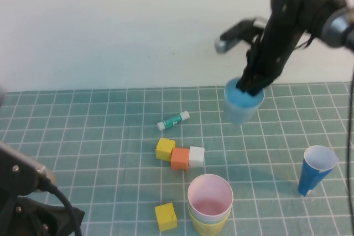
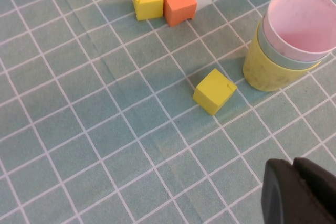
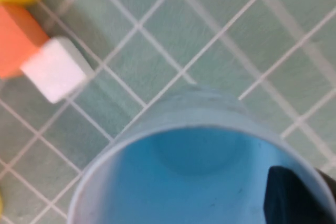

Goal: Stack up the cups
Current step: Place the blue cup on the pink cup

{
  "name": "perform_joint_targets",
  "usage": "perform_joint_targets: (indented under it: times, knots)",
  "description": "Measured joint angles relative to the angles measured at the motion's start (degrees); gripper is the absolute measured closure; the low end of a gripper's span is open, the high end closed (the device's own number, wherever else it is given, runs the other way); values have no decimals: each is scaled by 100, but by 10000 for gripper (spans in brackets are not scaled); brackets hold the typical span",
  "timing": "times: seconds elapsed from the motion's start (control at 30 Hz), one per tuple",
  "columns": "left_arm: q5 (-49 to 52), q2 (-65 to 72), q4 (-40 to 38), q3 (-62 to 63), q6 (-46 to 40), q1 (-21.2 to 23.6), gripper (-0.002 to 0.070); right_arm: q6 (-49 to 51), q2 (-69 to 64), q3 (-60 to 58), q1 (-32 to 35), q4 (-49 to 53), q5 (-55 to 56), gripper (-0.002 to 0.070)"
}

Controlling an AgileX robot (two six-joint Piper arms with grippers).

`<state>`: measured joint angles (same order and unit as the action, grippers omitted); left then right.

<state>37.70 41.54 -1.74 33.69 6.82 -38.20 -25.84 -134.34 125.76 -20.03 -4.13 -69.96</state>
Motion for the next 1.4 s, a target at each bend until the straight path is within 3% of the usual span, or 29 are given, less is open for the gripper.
perform_joint_targets:
  times: [0.17, 0.37, 0.57, 0.93, 1.2, 1.4]
  knots:
    - [0, 0, 88, 0, 0, 0, 674, -21, 1246, -350, -161, -36, -12, 660]
    - [0, 0, 174, 0, 0, 0, 676, -135, 2246, -1925, -954, -63, -48, 660]
    - [0, 0, 253, 0, 0, 0, 676, -190, 2203, -2846, -1594, -284, 43, 660]
    - [0, -10, 291, 0, 0, 0, 676, -190, 2050, -2872, -1609, -496, 34, 655]
    - [0, -10, 322, 0, 0, 0, 676, -190, 2041, -2881, -1609, -528, 21, 519]
    - [-20, -87, 319, -190, 176, 0, 676, -190, 2370, -2940, -1609, -541, 41, 489]
